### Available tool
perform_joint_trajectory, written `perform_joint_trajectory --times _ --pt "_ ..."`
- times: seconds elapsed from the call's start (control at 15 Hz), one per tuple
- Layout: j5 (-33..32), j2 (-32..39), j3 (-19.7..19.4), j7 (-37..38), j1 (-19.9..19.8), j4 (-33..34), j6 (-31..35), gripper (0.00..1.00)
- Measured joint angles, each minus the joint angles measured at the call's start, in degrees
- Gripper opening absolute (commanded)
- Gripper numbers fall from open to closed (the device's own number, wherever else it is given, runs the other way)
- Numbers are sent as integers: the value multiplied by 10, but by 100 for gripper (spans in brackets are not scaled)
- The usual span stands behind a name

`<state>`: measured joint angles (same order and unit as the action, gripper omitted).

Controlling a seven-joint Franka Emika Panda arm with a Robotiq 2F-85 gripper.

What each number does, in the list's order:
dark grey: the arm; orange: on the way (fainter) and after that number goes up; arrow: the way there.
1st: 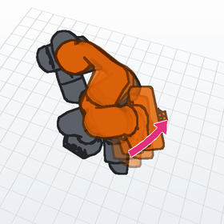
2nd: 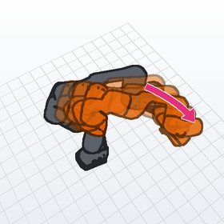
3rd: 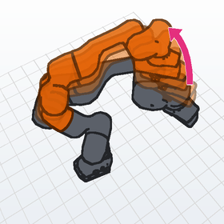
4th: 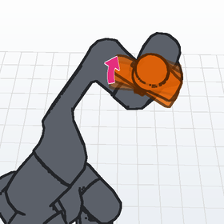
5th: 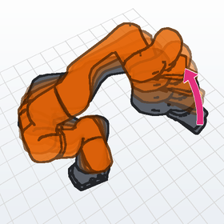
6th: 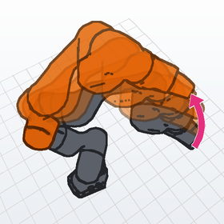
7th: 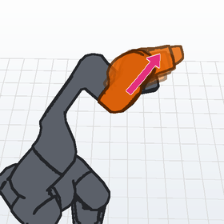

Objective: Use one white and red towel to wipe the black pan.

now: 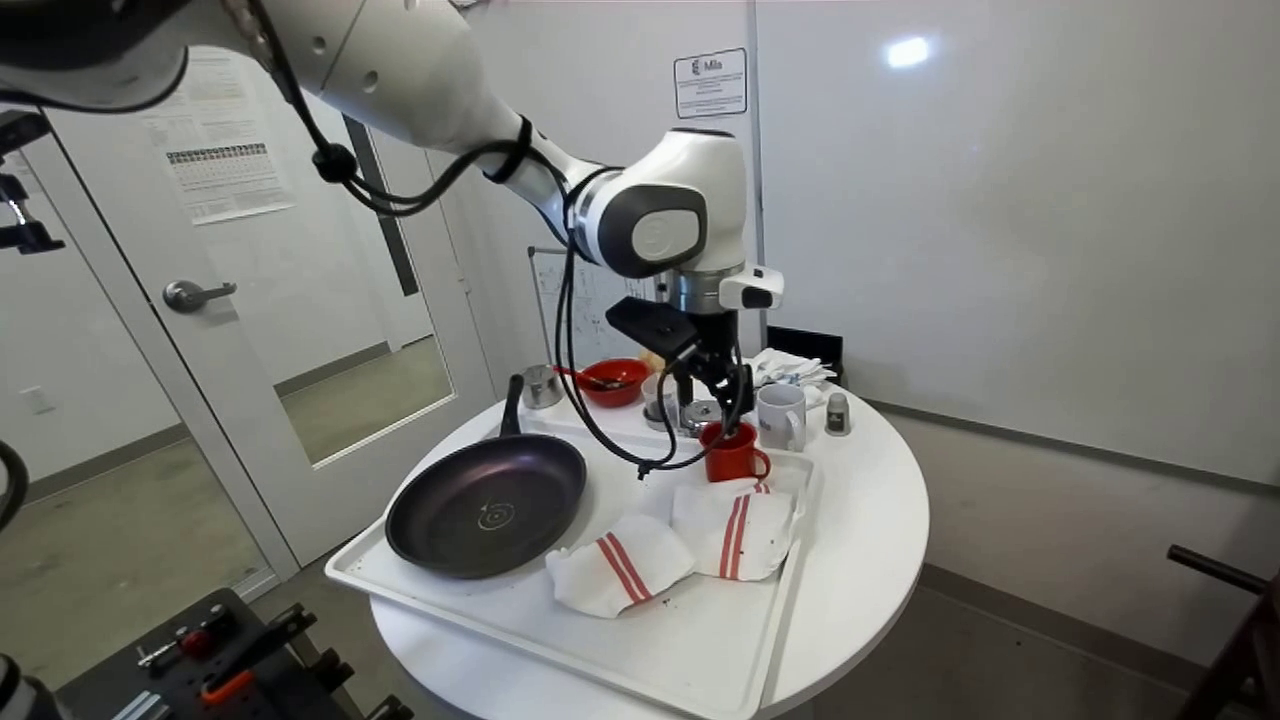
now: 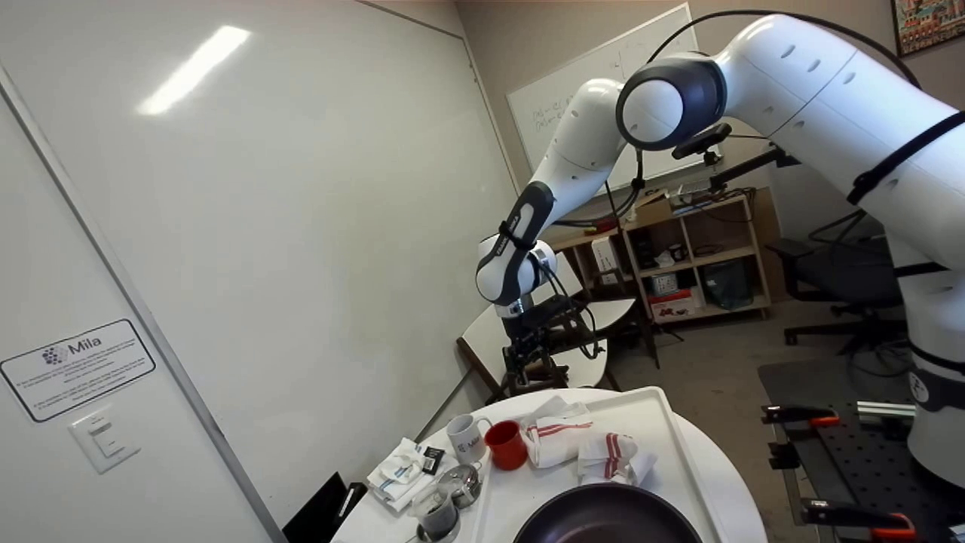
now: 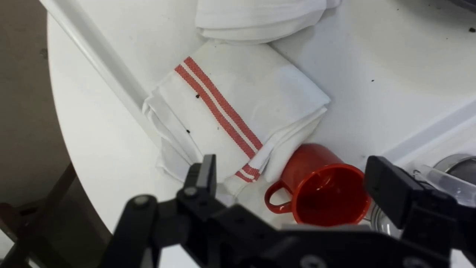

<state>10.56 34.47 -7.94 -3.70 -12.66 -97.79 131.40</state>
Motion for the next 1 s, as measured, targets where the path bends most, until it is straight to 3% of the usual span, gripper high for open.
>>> perform_joint_trajectory --times 0.6,1.0 --pt "1 127 3 42 -19 126 -68 100" --pt "4 169 10 52 -22 164 -86 100"
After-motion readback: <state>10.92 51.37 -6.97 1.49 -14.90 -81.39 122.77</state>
